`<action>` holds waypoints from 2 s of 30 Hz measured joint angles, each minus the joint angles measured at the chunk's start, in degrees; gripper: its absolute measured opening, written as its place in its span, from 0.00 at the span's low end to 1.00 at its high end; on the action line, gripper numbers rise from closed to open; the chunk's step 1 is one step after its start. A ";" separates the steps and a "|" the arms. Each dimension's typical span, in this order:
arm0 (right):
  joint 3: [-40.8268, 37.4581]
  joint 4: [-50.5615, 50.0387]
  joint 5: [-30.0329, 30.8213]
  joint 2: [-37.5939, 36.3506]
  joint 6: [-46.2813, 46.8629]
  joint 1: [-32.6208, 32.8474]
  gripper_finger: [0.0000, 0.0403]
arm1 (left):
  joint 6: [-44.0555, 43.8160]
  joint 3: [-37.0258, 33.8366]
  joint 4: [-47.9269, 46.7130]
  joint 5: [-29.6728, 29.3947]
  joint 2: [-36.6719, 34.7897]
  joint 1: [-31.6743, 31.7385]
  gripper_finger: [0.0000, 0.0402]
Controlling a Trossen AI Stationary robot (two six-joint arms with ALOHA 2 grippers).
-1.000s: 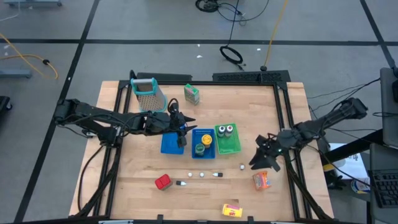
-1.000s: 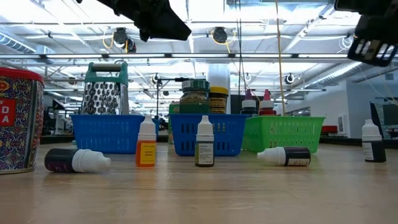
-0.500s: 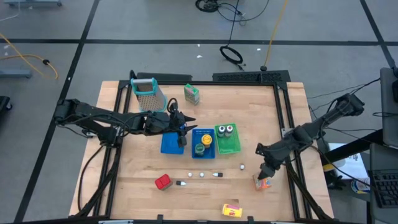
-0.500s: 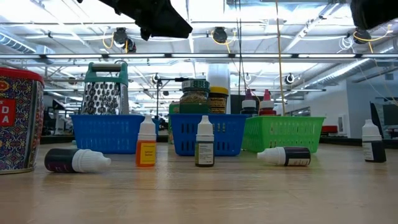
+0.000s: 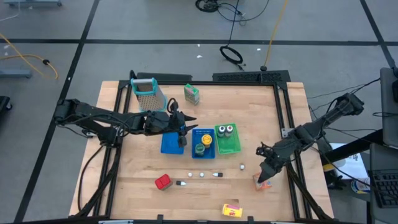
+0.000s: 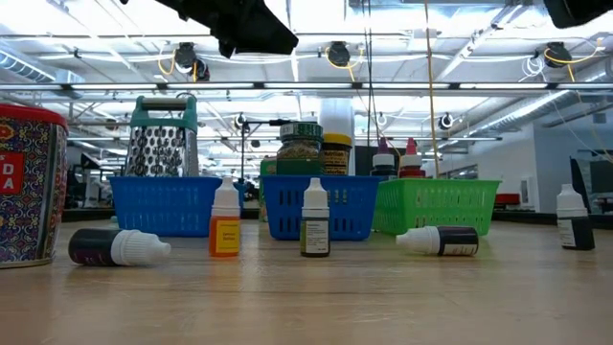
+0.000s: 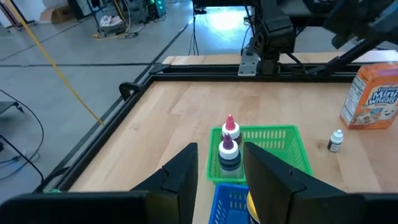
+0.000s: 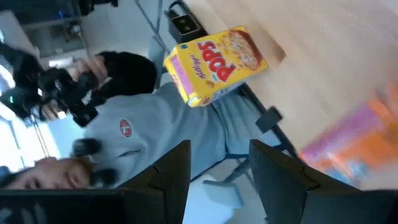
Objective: Pick & Place Kitchen Items
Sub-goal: Put the orange cereal box into the left blue bin
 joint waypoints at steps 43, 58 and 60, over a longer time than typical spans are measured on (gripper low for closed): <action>0.55 13.40 12.58 7.97 20.80 11.45 0.00 | 0.66 0.00 -0.64 0.02 0.00 0.00 0.32; 0.54 -4.96 13.94 0.78 19.66 11.65 0.00 | 0.68 0.00 -0.45 0.02 0.00 0.00 0.32; 0.50 -3.05 13.79 0.43 18.15 11.63 0.00 | 0.68 0.00 -0.43 0.02 0.00 0.00 0.32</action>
